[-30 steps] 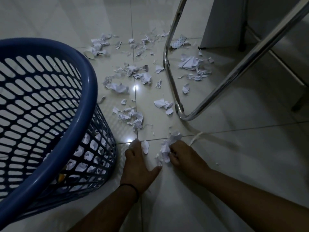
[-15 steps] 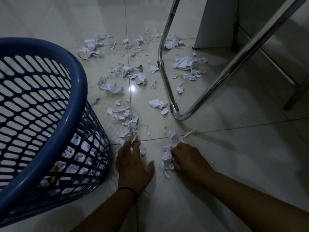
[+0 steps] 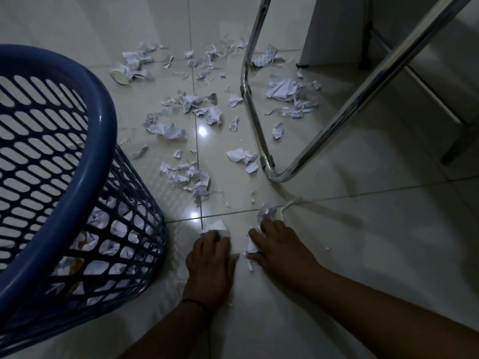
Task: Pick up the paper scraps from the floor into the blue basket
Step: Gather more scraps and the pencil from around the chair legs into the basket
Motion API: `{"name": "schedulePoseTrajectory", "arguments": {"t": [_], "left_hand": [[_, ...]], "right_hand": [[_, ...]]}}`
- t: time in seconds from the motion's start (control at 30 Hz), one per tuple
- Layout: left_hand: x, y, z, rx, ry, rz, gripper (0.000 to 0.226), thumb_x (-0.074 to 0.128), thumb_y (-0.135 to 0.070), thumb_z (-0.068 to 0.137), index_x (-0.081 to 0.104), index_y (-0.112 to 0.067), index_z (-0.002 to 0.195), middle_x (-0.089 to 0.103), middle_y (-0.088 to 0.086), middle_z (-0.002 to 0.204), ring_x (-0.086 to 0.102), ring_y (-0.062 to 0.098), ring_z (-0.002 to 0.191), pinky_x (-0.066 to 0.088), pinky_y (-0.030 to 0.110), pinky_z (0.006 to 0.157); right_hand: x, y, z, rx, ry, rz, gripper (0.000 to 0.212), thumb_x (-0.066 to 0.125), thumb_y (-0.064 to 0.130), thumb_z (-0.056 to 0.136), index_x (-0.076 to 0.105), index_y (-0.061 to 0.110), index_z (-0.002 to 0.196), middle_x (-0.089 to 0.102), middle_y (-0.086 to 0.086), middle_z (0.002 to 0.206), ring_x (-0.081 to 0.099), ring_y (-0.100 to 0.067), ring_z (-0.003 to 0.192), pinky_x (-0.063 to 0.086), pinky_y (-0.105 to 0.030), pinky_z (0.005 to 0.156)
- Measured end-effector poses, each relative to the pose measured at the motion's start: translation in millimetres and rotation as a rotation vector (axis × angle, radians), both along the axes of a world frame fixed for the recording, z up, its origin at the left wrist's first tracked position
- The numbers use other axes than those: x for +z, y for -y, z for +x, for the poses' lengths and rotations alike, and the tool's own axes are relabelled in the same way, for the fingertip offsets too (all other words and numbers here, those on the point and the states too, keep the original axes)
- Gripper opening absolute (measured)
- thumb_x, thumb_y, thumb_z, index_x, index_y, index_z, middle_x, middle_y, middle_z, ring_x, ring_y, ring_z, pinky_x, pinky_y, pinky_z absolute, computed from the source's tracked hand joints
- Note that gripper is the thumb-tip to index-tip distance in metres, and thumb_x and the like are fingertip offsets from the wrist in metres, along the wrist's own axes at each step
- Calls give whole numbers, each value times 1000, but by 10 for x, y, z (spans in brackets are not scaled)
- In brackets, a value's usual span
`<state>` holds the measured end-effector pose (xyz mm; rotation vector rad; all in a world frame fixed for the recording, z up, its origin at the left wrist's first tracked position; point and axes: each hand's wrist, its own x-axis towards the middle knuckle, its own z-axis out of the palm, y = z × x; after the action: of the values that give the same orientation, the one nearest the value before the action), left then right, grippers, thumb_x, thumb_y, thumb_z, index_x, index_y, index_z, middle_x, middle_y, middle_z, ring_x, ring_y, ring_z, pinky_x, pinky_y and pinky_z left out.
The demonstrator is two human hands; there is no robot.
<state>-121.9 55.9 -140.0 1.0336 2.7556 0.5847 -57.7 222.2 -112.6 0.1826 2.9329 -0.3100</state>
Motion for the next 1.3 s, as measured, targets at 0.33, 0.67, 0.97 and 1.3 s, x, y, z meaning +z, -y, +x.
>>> {"name": "schedulePoseTrajectory", "arguments": {"t": [0.33, 0.67, 0.97, 1.3], "left_hand": [[44, -139, -234, 14, 109, -69, 12, 44, -29, 93, 50, -20, 86, 57, 0, 83, 57, 19, 73, 48, 32, 67], [727, -507, -389, 294, 314, 228, 23, 64, -31, 72, 54, -18, 56, 53, -7, 55, 49, 9, 60, 30, 16, 53], [2037, -810, -145, 142, 437, 659, 29, 63, -20, 73, 41, -21, 56, 42, -6, 53, 41, -1, 47, 31, 11, 44], [3526, -412, -665, 11, 163, 742, 25, 64, -21, 75, 44, -22, 60, 46, -11, 58, 42, 0, 51, 33, 3, 38]], "right_hand": [[110, 148, -54, 228, -254, 228, 27, 56, 16, 70, 64, 19, 96, 65, -2, 81, 63, -24, 75, 51, -37, 77], [635, -122, -181, -565, -487, -613, 8, 52, 11, 88, 59, 12, 93, 63, -1, 85, 58, -17, 79, 40, -16, 66], [1646, -337, -276, -774, -623, -749, 27, 47, 33, 75, 62, 11, 81, 60, -5, 66, 52, -22, 57, 39, -27, 53], [3203, 21, -702, -550, -459, -728, 25, 42, 17, 89, 45, 23, 64, 43, 1, 67, 41, -11, 58, 36, -26, 61]]}}
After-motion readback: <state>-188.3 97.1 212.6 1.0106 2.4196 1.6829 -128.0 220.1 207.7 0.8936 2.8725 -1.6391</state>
